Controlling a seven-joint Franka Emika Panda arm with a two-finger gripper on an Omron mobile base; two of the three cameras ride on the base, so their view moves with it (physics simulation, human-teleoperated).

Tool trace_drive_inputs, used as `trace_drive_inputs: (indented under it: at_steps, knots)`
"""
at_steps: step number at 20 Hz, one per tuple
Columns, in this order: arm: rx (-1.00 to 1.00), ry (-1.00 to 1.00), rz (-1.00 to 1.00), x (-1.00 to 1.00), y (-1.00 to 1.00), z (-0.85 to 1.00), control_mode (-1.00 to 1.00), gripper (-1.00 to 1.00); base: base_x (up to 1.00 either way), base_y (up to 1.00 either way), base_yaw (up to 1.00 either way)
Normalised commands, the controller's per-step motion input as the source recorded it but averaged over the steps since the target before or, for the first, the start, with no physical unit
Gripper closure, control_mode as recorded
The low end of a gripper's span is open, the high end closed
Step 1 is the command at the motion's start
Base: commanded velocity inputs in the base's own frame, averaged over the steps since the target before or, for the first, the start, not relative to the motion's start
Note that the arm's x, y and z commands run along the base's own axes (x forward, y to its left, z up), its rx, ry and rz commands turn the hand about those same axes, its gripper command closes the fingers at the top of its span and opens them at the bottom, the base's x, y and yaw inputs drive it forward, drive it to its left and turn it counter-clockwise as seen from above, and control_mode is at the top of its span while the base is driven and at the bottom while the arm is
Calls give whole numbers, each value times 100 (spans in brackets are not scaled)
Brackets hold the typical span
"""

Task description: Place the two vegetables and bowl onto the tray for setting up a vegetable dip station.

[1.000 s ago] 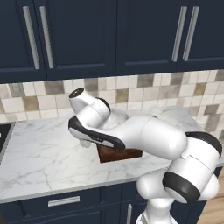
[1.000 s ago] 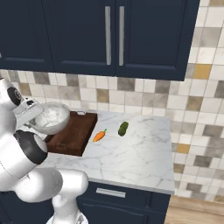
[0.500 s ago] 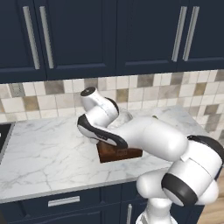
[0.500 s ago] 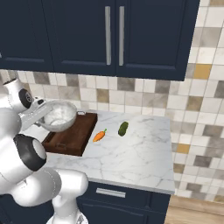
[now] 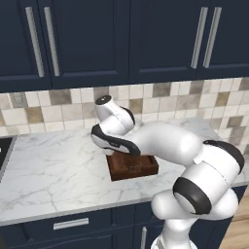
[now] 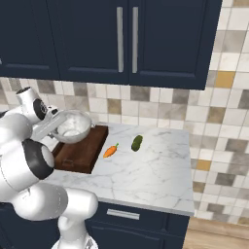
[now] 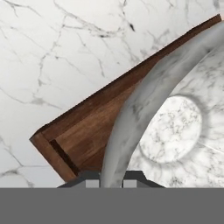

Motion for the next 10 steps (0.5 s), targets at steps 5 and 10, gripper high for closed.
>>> trace_drive_inputs:
  at_steps: [5,10]
  knots:
    - [0,0,0,34,-9,-12,-100,100,0,0,0]
    - [-2,0,0,29,-2,-10,-100,100,0,0,0]
